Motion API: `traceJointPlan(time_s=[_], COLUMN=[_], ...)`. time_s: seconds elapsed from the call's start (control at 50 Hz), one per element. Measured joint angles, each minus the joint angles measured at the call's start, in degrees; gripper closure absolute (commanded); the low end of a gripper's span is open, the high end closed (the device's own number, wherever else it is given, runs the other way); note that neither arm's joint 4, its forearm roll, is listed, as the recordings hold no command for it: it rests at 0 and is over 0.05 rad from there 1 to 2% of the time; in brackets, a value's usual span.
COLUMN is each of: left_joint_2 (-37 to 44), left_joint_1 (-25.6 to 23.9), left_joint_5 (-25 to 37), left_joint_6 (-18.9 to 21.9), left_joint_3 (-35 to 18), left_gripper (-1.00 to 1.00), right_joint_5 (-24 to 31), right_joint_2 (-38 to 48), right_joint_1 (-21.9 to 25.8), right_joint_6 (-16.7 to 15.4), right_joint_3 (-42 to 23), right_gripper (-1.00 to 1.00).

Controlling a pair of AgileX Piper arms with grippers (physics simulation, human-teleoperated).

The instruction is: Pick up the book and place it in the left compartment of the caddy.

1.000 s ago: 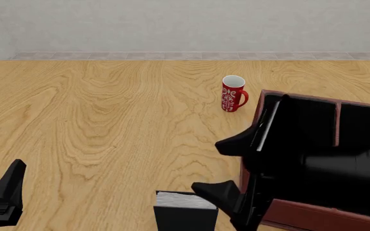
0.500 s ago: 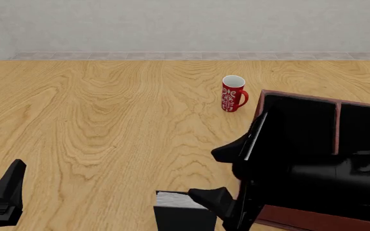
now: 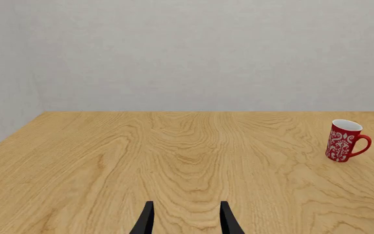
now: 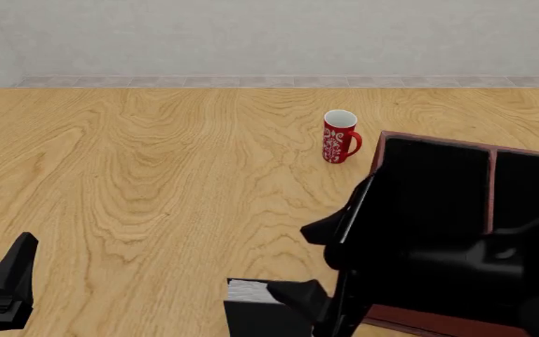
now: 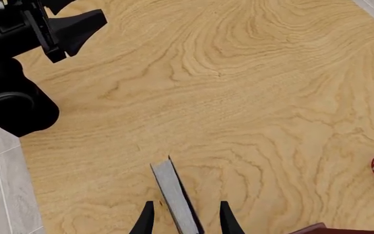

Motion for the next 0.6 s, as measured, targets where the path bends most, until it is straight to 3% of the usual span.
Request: traceJointPlan(time_s=[0.6], left_joint_2=[-0.01], left_joint_1=[0.00], left_joint_5=[0.00], left_joint_6=[0.00], left_joint_3=[0.00], left_gripper=[-1.00], right_joint_5=[-4.63], right_joint_2=[3.69], right_joint_1=[-0.20], right_joint_6=[0.33], right_joint_3=[2.06], right_gripper=[-1.00])
